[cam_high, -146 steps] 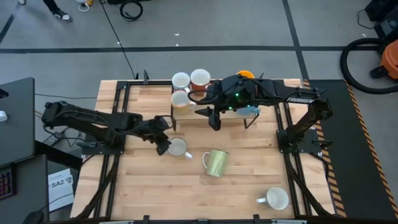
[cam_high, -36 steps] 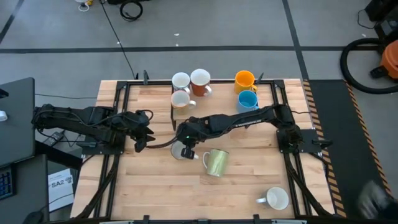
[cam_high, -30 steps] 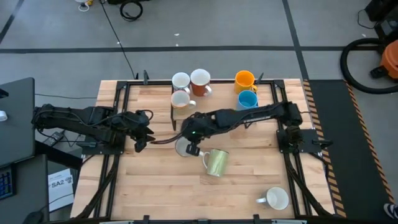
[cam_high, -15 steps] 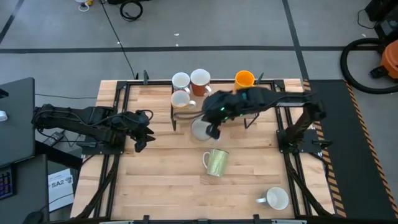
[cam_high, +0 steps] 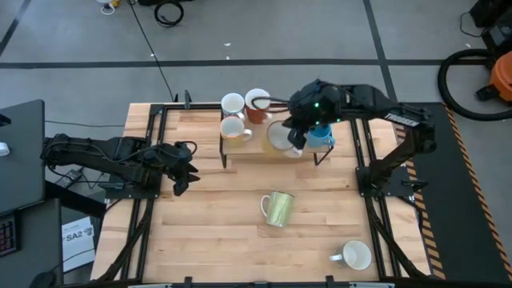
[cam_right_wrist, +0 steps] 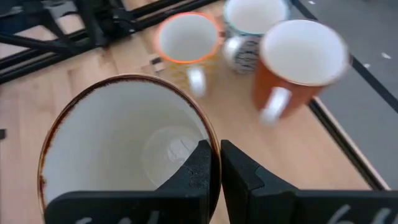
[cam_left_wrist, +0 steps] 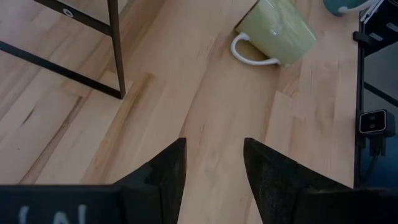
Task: Place coffee mugs
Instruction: Put the yellow mug on the shelf
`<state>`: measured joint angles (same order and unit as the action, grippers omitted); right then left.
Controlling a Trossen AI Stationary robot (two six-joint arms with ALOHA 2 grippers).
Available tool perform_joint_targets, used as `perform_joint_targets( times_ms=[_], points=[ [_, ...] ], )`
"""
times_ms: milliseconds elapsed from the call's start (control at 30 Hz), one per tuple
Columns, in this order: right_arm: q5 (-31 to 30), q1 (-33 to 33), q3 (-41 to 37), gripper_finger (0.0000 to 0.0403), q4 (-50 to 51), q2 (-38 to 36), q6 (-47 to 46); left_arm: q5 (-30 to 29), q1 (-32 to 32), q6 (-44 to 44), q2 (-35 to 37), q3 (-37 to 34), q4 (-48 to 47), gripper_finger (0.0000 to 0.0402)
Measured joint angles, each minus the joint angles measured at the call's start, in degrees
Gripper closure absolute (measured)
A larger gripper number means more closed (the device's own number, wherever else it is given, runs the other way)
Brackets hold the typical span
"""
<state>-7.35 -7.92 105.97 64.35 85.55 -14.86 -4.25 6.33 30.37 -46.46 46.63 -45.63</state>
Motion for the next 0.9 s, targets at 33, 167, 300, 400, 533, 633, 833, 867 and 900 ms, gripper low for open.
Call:
perform_joint_targets(
  times_ms=[33, 167, 300, 400, 533, 633, 833, 867, 900],
  points=[
    [0.0, -0.9, 0.0, 0.0377, 0.1, -0.2, 0.0, 0.0, 0.0, 0.0, 0.0, 0.0, 0.0, 0.0235],
    [0.0, -4.8, 0.0, 0.0377, -0.1, -0.6, 0.9, -0.2, 0.0, 0.0, 0.0, 0.0, 0.0, 0.0235],
    [0.0, -8.6, 0.0, 0.0377, 0.4, -0.5, 2.5, -0.6, 0.0, 0.0, 0.0, 0.0, 0.0, 0.0235],
    [0.0, -11.2, 0.0, 0.0377, 0.5, -0.5, 2.9, -0.6, 0.0, 0.0, 0.0, 0.0, 0.0, 0.0235],
    [0.0, -14.5, 0.0, 0.0377, 1.4, -0.5, 3.0, -0.6, 0.0, 0.0, 0.0, 0.0, 0.0, 0.0235],
    [0.0, -16.5, 0.0, 0.0377, 1.3, -0.5, 3.0, -0.6, 0.0, 0.0, 0.0, 0.0, 0.0, 0.0235],
    [0.0, -20.2, 0.0, 0.0376, 1.3, -0.4, 3.1, -0.6, 0.0, 0.0, 0.0, 0.0, 0.0, 0.0235],
    [0.0, -20.7, 0.0, 0.0376, 1.3, -0.2, 3.2, -0.6, 0.0, 0.0, 0.0, 0.0, 0.0, 0.0235],
    [0.0, -21.1, 0.0, 0.0376, 1.3, 0.0, 3.6, -0.6, 0.0, 0.0, 0.0, 0.0, 0.0, 0.0235]
  ],
)
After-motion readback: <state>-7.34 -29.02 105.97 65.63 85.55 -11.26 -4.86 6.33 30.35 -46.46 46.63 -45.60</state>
